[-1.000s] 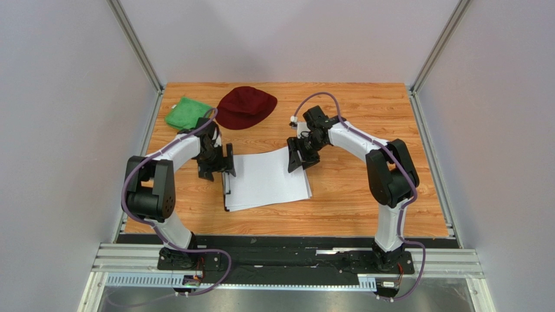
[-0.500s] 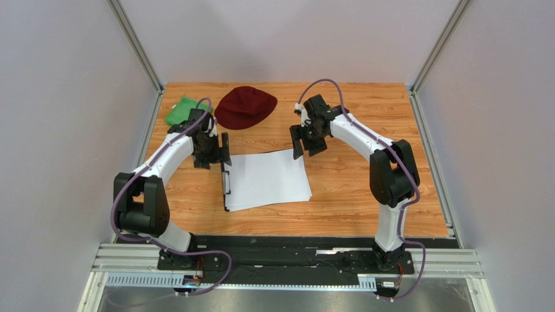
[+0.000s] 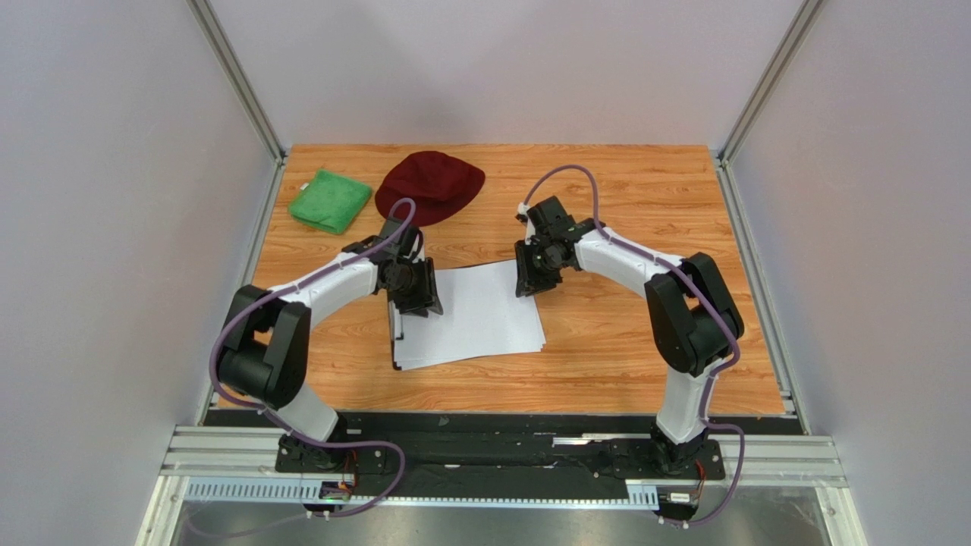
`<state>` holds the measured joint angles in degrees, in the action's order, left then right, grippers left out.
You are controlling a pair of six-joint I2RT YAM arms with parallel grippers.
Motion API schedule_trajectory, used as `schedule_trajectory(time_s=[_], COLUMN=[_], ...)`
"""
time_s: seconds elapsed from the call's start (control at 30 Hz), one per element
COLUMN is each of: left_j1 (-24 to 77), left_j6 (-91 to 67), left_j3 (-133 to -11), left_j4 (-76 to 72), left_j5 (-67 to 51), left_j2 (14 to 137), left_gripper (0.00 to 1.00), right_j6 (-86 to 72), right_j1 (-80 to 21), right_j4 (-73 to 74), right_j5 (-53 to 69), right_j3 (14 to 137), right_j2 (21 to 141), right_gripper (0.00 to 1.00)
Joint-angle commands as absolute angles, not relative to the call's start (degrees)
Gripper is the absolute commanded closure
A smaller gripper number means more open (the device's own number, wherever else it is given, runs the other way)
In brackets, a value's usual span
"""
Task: Put the files into the folder
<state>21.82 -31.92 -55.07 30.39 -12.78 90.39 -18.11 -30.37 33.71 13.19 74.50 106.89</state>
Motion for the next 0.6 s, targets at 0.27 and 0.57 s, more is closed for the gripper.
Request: schedule_trajectory(time_s=[0.27, 0.57], left_j1=[21.62, 19.69], left_j6=[-35.95, -33.05], left_j3=[-61.16, -68.81], left_j4=[28.64, 32.52], left_j5=[-3.88, -4.92], left_j2=[102.3, 107.93], left_gripper=[0.57, 0.5], right_j6=[-24.25, -34.79], right_j1=[-35.85, -47.71], right_j4=[26.37, 19.97], right_j5=[9.49, 7.64], right_j3=[70.69, 58.81], right_j2=[110.57, 103.45], right_gripper=[0.81, 0.82])
